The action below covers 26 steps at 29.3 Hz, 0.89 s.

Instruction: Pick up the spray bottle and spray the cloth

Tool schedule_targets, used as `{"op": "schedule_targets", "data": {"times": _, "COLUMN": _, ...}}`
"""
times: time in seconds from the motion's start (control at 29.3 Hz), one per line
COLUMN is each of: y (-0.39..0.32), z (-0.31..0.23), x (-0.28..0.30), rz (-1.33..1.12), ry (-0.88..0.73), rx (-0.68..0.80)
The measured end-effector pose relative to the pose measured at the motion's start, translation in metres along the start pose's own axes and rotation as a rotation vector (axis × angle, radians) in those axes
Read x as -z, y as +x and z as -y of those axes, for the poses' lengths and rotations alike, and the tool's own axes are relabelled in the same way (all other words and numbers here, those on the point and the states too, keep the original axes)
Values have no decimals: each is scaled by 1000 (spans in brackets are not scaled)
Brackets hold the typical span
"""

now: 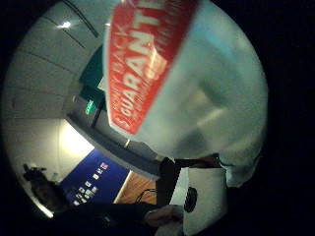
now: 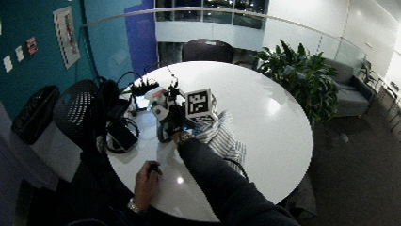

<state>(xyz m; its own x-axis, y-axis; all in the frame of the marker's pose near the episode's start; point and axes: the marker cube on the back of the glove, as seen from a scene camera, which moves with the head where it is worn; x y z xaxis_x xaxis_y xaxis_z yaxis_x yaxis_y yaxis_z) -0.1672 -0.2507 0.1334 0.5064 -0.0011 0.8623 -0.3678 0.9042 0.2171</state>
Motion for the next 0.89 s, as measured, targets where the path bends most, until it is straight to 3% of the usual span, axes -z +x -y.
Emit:
{"op": "schedule_targets", "data": {"times": 0.17, "y": -4, "z": -5, "x": 8, "rz": -132, "ry": -24, "rx": -1}}
{"op": "schedule_targets", "data": {"times": 0.51, "y": -30, "z": -25, "x": 75, "rz": -443, "ry": -52, "rx": 135}}
{"op": "schedule_targets", "data": {"times": 0.89, "y": -89, "z": -55, "x": 143, "rz": -493, "ry": -359, "rx": 391}}
